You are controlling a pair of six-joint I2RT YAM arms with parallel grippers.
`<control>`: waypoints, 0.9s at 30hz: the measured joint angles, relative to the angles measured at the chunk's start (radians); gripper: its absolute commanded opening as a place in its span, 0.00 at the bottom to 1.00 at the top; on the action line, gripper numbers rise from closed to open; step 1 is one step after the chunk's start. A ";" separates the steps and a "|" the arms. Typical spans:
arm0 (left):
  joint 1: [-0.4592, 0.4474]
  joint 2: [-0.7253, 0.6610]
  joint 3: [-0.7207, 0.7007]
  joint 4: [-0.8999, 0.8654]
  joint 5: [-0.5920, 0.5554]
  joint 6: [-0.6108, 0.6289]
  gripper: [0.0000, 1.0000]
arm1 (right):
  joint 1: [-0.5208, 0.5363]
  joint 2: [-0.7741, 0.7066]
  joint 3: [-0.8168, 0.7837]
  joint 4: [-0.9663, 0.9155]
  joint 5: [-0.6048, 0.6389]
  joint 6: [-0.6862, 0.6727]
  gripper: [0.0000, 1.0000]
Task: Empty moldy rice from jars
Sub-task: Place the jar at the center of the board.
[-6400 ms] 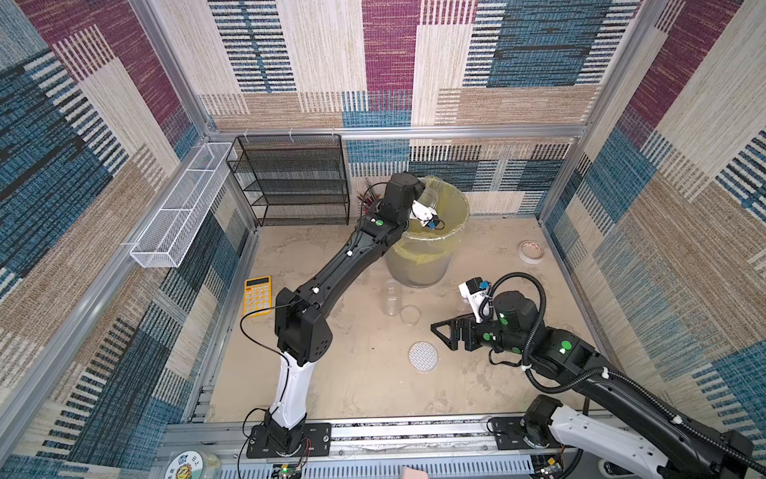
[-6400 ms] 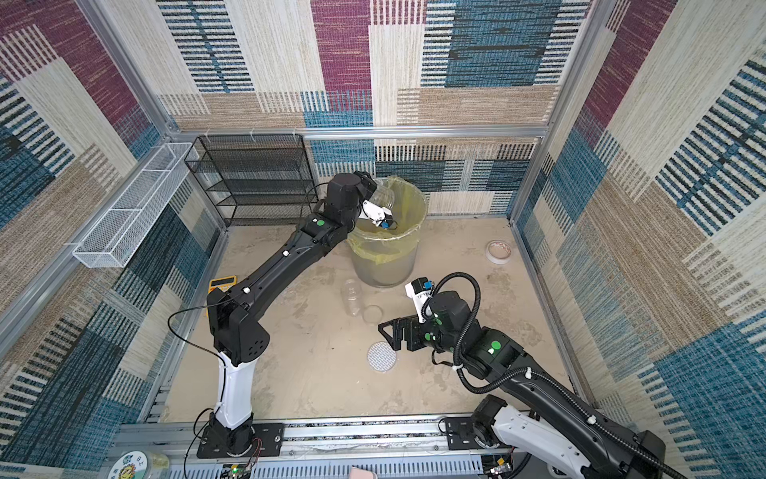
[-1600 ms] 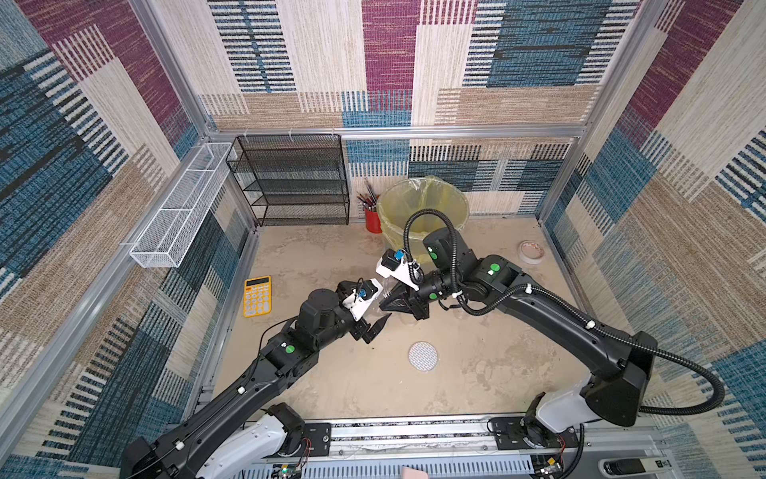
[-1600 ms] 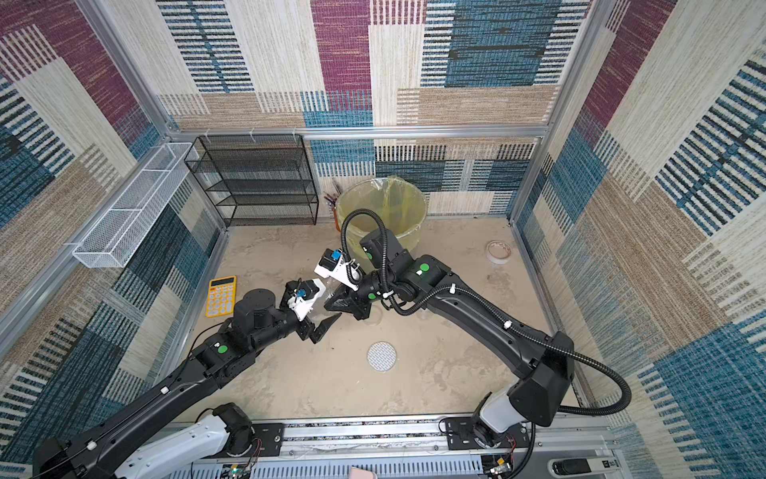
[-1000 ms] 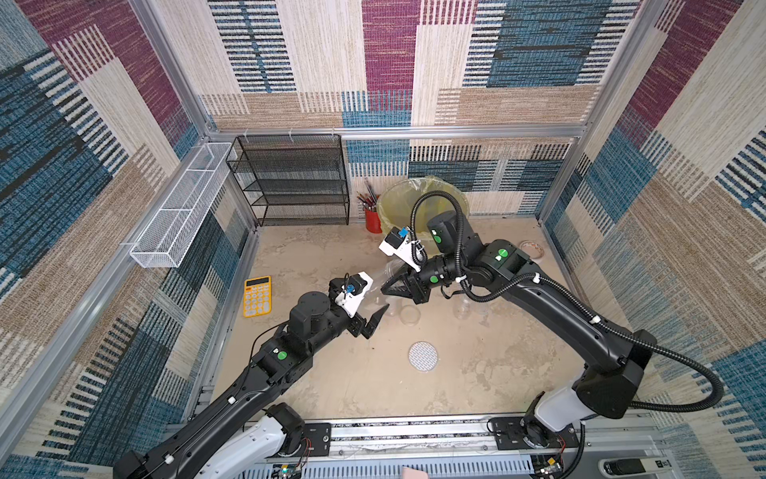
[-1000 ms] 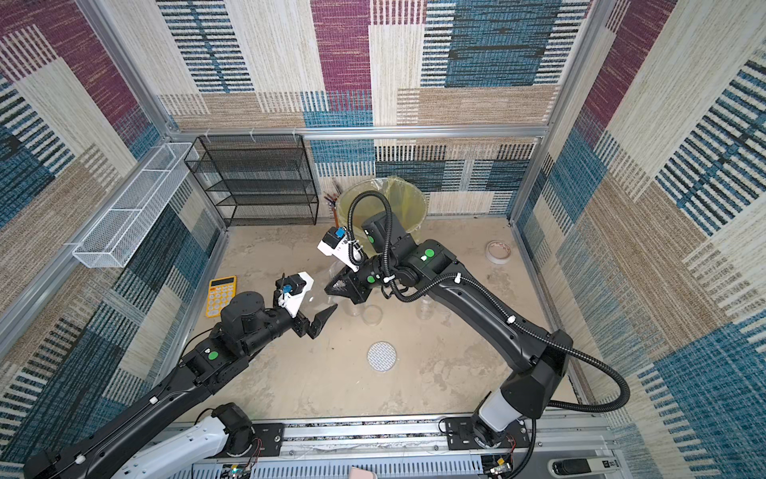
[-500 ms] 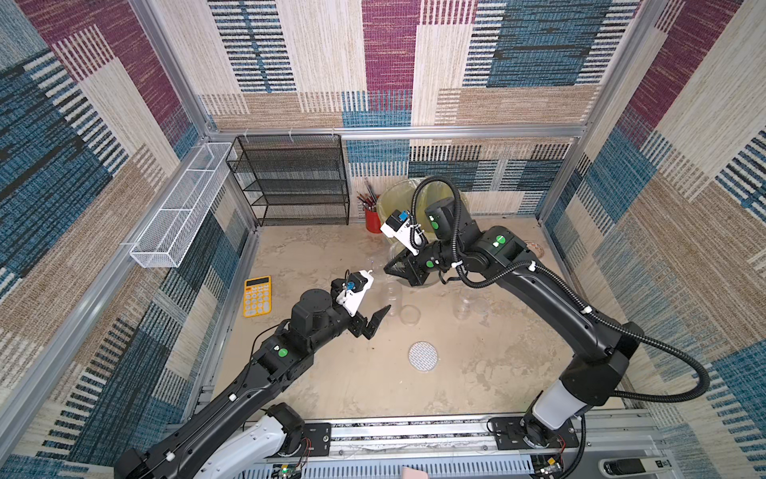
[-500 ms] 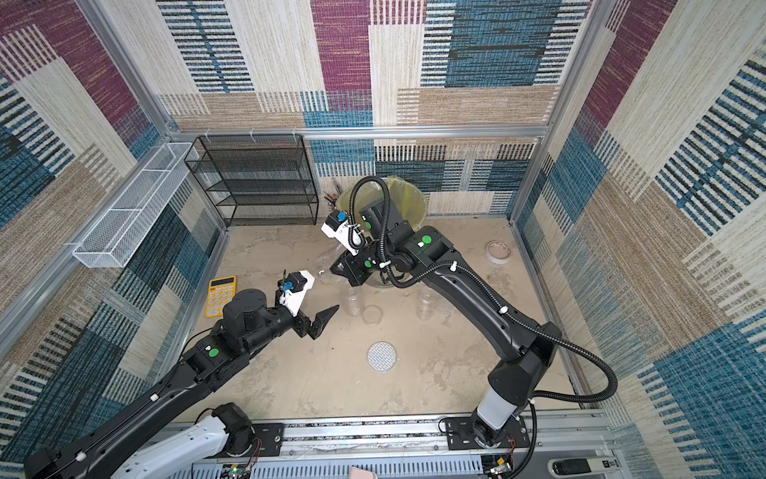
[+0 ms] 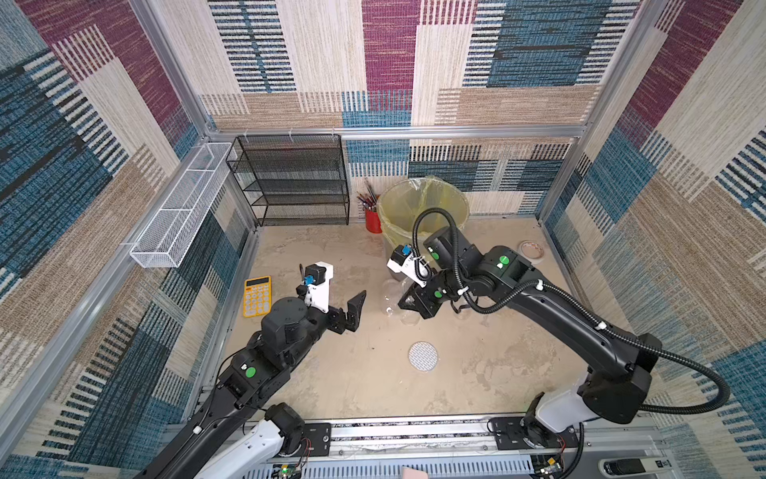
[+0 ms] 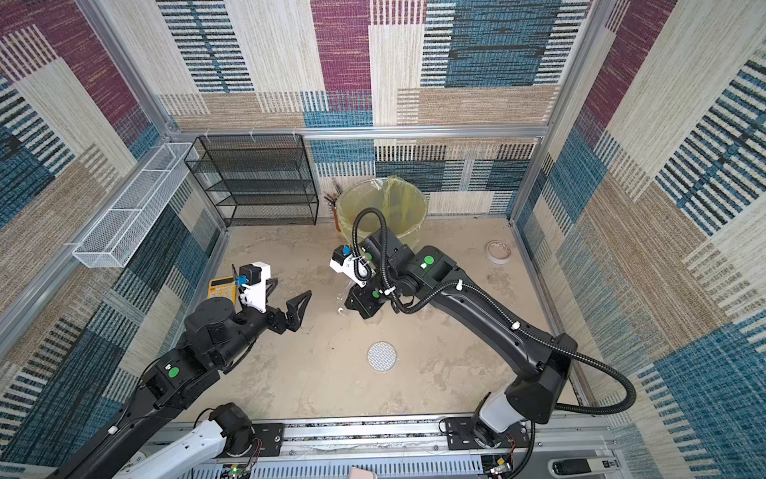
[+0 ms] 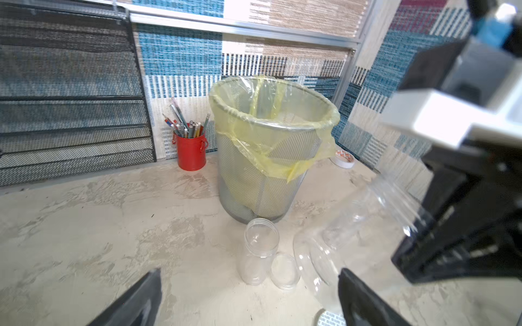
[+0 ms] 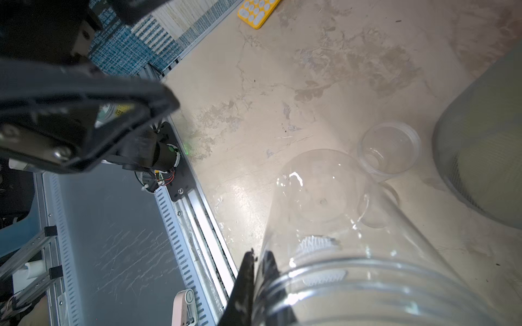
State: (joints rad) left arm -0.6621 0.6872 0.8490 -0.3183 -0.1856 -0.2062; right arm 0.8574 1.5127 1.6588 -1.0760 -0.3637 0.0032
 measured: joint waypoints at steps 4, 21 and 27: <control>0.001 0.029 0.074 -0.106 -0.071 -0.096 0.99 | 0.063 -0.004 -0.093 0.002 0.024 0.039 0.00; 0.001 -0.096 -0.042 -0.328 -0.226 -0.357 0.99 | 0.219 0.272 -0.097 0.092 0.180 0.205 0.01; 0.001 -0.101 -0.069 -0.326 -0.226 -0.367 0.99 | 0.236 0.316 -0.097 0.095 0.217 0.243 0.02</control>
State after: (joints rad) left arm -0.6613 0.5861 0.7803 -0.6445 -0.4118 -0.5732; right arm 1.0931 1.8290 1.5623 -0.9810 -0.1467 0.2459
